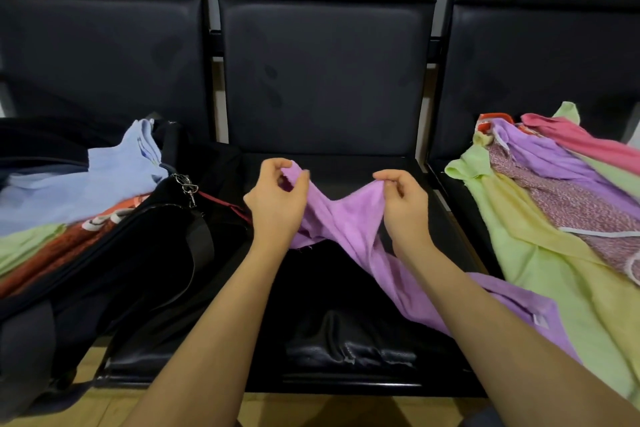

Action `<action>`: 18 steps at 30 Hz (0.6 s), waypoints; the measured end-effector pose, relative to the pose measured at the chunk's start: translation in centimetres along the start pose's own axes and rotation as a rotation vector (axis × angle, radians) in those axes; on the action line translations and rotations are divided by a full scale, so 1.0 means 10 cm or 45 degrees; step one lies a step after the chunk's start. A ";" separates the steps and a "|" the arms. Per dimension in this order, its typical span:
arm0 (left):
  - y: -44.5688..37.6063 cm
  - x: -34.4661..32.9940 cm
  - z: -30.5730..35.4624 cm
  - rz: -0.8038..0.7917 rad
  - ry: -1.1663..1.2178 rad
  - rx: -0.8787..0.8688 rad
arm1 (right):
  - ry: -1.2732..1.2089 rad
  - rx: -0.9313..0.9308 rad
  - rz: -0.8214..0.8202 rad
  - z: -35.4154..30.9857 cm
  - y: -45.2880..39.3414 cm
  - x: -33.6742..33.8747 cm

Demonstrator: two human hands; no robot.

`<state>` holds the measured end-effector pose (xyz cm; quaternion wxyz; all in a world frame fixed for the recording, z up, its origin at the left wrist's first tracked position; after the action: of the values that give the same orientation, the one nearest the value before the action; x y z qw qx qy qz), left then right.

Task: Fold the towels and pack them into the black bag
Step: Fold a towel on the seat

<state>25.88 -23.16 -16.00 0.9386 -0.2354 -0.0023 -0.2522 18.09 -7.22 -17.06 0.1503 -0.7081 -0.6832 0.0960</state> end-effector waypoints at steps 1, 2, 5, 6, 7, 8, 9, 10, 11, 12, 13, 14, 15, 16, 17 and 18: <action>0.02 -0.02 0.01 -0.049 0.003 -0.015 | 0.030 0.009 -0.055 -0.01 0.01 -0.03; 0.03 -0.03 0.01 -0.111 -0.004 -0.043 | 0.074 0.021 -0.109 -0.02 0.03 -0.05; 0.02 -0.05 0.01 -0.413 -0.099 -0.167 | 0.188 0.133 -0.256 -0.07 0.08 -0.09; 0.01 -0.05 0.02 -0.533 -0.112 -0.196 | 0.238 0.192 -0.302 -0.09 0.09 -0.11; 0.01 -0.04 0.03 -0.643 -0.103 -0.227 | 0.294 0.243 -0.348 -0.11 0.10 -0.12; 0.03 -0.03 0.05 -0.732 -0.083 -0.273 | 0.356 0.267 -0.399 -0.13 0.11 -0.14; 0.05 -0.02 0.06 -0.796 -0.061 -0.315 | 0.425 0.275 -0.449 -0.14 0.11 -0.17; 0.06 0.00 0.07 -0.838 -0.041 -0.338 | 0.498 0.282 -0.495 -0.15 0.12 -0.19; 0.08 0.00 0.08 -0.853 -0.031 -0.346 | 0.564 0.289 -0.523 -0.16 0.13 -0.21; 0.09 0.00 0.07 -0.846 -0.032 -0.341 | 0.623 0.311 -0.516 -0.15 0.14 -0.23; 0.11 0.00 0.07 -0.824 -0.049 -0.328 | 0.663 0.330 -0.489 -0.14 0.14 -0.23; 0.11 -0.01 0.06 -0.793 -0.088 -0.316 | 0.689 0.332 -0.450 -0.13 0.15 -0.23; 0.11 -0.03 0.05 -0.752 -0.155 -0.314 | 0.698 0.331 -0.410 -0.12 0.14 -0.22; 0.11 -0.05 0.03 -0.705 -0.244 -0.317 | 0.701 0.322 -0.374 -0.12 0.14 -0.21; 0.10 -0.05 0.01 -0.663 -0.350 -0.312 | 0.693 0.312 -0.339 -0.13 0.14 -0.20; 0.10 -0.05 0.01 -0.641 -0.462 -0.295 | 0.684 0.303 -0.305 -0.14 0.13 -0.18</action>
<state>25.96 -22.17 -16.42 0.7980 -0.3738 -0.1990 -0.4289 19.75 -9.16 -16.31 0.4172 -0.6000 -0.6818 -0.0335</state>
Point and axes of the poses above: each hand's wrist, its own y-axis away from the middle knuckle, its own x-axis out of the back of the hand, z = x × y, the point moved 1 cm from there along -y, towards the middle knuckle, and after that the axes turned 6 degrees about z, right-handed, at the moved point
